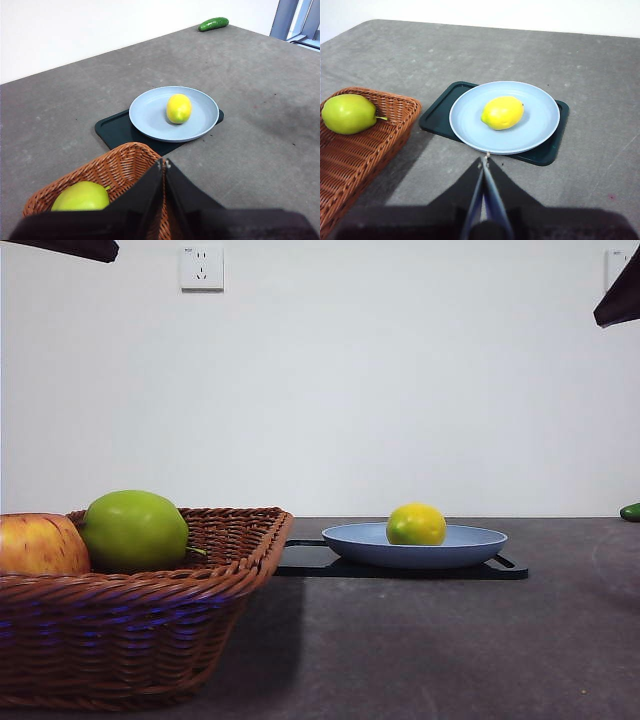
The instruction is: Take the lemon from the basket,put the lemon in the plate,hand out the plate
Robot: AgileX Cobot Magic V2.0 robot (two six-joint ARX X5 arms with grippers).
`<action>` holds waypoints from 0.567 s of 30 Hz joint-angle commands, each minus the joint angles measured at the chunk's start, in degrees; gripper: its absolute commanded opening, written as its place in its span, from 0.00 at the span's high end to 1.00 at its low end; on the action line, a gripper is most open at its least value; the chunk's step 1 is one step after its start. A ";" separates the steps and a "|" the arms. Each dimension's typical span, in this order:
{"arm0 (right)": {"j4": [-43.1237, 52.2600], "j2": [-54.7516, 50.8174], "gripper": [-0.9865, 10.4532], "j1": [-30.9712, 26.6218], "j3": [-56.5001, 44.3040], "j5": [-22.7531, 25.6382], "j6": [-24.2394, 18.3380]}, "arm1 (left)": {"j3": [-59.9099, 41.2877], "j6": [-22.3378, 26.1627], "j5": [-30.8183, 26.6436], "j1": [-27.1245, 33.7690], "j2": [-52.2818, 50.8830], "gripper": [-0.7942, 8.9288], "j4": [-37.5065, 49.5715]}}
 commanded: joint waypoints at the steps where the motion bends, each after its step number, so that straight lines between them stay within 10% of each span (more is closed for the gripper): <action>1: 0.74 0.15 0.90 0.37 0.68 0.20 0.44 | 0.55 -0.31 -0.39 -0.09 -1.99 0.91 -2.36; 17: 0.74 0.11 0.90 0.37 0.68 0.20 0.44 | -18.29 5.84 -4.20 24.57 -35.17 0.91 6.14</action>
